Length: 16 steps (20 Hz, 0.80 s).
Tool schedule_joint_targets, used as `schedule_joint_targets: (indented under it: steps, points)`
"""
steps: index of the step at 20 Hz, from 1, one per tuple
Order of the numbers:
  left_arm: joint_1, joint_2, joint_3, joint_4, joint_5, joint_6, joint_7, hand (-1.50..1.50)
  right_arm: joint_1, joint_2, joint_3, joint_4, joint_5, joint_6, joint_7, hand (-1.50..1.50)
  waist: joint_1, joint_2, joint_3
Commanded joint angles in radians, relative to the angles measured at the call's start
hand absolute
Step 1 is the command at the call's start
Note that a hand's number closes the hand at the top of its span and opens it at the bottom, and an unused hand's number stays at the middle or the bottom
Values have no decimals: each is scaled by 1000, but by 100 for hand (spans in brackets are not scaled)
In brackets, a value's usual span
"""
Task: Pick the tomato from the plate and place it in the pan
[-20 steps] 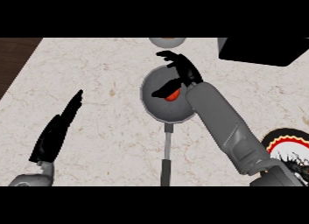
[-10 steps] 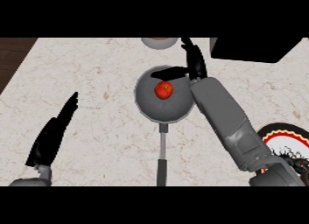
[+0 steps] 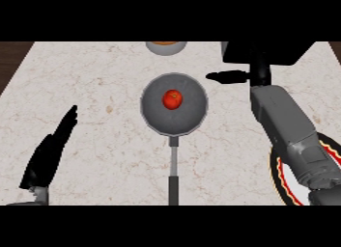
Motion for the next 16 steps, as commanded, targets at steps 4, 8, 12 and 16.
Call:
schedule_joint_targets:
  steps: [4,8,12,16]
  points:
    - [1,-22,-8,-12,-25,26,22,0,84,-179,-46,43,-17,162,-145,-150,-18,-5,1]
    - [48,-13,17,27,-6,12,-57,0,86,-299,-51,69,-11,286,-144,-150,-17,-6,0]
    - [16,-14,-7,-65,-8,-8,49,0,132,-332,-58,87,-4,321,-218,-150,-17,-7,1]
    - [-10,26,53,-14,27,-39,32,0,122,-366,-55,117,10,389,-221,-150,-10,-3,1]
